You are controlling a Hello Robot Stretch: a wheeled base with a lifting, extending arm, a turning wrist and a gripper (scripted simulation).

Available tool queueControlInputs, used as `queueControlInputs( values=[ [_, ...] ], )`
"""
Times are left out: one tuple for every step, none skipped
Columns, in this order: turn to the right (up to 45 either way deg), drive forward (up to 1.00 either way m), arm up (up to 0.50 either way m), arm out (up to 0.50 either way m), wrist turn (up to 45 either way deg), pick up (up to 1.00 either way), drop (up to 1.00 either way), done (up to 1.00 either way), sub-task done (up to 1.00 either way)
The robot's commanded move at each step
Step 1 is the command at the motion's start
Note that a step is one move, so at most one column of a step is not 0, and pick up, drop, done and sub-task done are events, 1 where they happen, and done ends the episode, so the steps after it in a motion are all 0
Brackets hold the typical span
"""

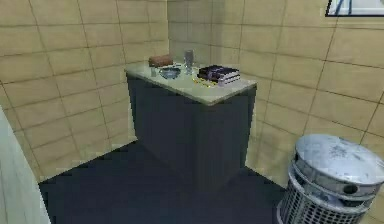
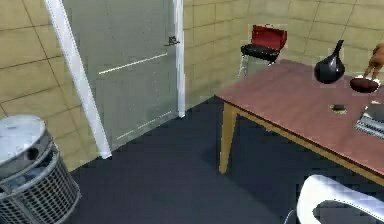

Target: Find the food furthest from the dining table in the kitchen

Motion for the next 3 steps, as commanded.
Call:
queueControlInputs(
  values=[
    [0.0,0.85,0.00,0.00,0.0,0.00,0.00,0.00,0.00],
    [-12.0,0.00,0.00,0.00,0.0,0.00,0.00,0.00,0.00],
    [0.0,0.00,0.00,0.00,0.0,0.00,0.00,1.00,0.00]
  ],
)
